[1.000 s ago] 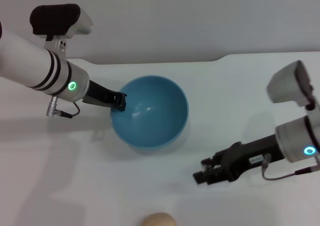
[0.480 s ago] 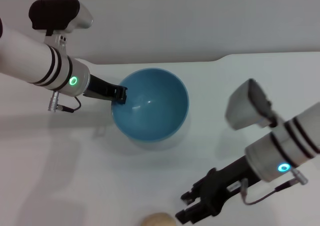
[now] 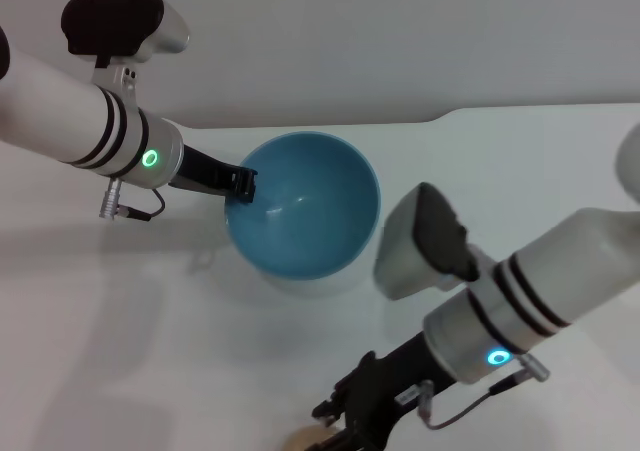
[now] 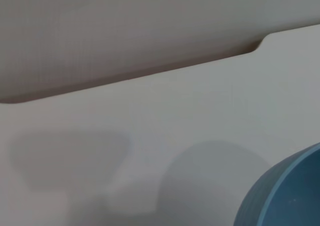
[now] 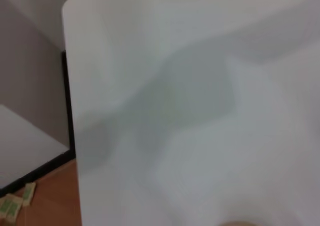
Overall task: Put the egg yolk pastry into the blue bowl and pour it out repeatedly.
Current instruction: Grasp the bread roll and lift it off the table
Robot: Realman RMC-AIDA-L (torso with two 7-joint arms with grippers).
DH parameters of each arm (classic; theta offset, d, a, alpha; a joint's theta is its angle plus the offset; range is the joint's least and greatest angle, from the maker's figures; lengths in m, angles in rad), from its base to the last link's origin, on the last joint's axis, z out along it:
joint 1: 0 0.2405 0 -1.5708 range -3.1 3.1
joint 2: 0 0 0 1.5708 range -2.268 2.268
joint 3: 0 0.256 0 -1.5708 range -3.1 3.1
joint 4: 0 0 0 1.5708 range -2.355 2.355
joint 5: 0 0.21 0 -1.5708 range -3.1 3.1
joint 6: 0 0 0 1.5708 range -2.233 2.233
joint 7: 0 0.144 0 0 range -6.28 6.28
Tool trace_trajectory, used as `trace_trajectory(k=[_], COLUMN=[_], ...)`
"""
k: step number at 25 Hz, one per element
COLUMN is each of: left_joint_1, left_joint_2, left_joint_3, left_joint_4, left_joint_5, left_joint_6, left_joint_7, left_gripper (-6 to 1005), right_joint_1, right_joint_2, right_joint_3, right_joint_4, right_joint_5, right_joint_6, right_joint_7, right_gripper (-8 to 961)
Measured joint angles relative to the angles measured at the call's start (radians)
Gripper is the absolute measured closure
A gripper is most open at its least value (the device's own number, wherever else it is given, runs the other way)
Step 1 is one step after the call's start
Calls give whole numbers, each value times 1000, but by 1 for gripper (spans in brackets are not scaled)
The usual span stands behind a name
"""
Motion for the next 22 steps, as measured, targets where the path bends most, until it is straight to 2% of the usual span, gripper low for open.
trace_trajectory(k=[4, 7, 22], left_joint_1=[0, -1, -1], left_joint_2=[0, 0, 2], left_joint_3=[-1, -1, 1], left_joint_4=[-4, -8, -11], left_joint_5=[0, 0, 0], left_joint_6=[1, 2, 6], left_joint_7=[1, 2, 5], left_gripper=[983, 983, 982], right_joint_1=[28, 40, 38], right_joint_2=[1, 1, 1], right_joint_3=[-106, -146, -167], right_joint_4=[2, 6, 28], right_joint_5=[9, 6, 10], right_joint_6=[61, 82, 111], right_joint_7=[68, 108, 117], right_gripper=[611, 614, 631])
